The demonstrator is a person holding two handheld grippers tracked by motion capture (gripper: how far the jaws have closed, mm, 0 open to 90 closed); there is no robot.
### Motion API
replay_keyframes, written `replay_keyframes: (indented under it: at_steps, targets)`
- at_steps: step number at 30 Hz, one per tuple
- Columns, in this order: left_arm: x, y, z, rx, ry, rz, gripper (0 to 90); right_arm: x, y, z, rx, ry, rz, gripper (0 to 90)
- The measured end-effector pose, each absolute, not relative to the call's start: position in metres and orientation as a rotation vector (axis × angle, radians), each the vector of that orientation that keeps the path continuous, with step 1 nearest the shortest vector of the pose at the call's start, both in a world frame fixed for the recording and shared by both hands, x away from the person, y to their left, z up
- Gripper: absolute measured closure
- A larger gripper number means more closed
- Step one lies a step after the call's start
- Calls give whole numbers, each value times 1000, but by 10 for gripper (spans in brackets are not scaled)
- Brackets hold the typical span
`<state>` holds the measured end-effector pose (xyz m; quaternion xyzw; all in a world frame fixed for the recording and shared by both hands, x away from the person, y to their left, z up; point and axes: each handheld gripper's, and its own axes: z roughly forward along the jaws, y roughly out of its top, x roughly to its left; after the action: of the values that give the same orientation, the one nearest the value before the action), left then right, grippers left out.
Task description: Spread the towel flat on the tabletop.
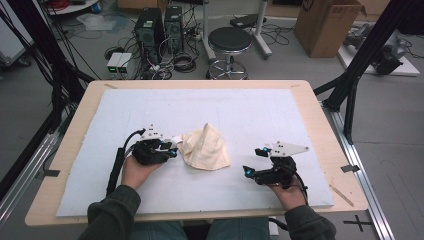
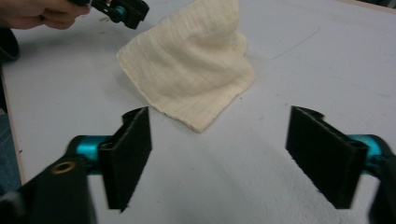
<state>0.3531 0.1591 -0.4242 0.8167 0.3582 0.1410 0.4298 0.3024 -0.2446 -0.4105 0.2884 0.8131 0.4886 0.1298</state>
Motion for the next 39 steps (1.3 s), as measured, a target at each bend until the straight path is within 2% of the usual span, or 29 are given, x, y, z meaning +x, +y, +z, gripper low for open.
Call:
replay_keyframes:
  at_steps: [3,6,8,12,18,29,39]
  targets:
    - [363,156,-426,2033,928,355,612,309,-238,-410,827,2403,1410,391]
    - [372,158,-427,1937,1000,373,578,318,-230,-412,806,2438,1392,456]
    - [378,155,-429,1961,1006,382,589,324,-225,-413,801,2452,1383,503]
    - [387,149,-435,1992,1010,381,613,337,-214,-418,779,2491,1354,556]
    - [393,146,-442,2013,1062,411,592,350,-195,-428,742,2572,1302,588]
    - [390,138,-442,2081,1033,528,708,358,-183,-440,713,2650,1169,634]
    - [389,140,-440,2092,1027,523,859,361,-182,-443,699,2705,1221,824]
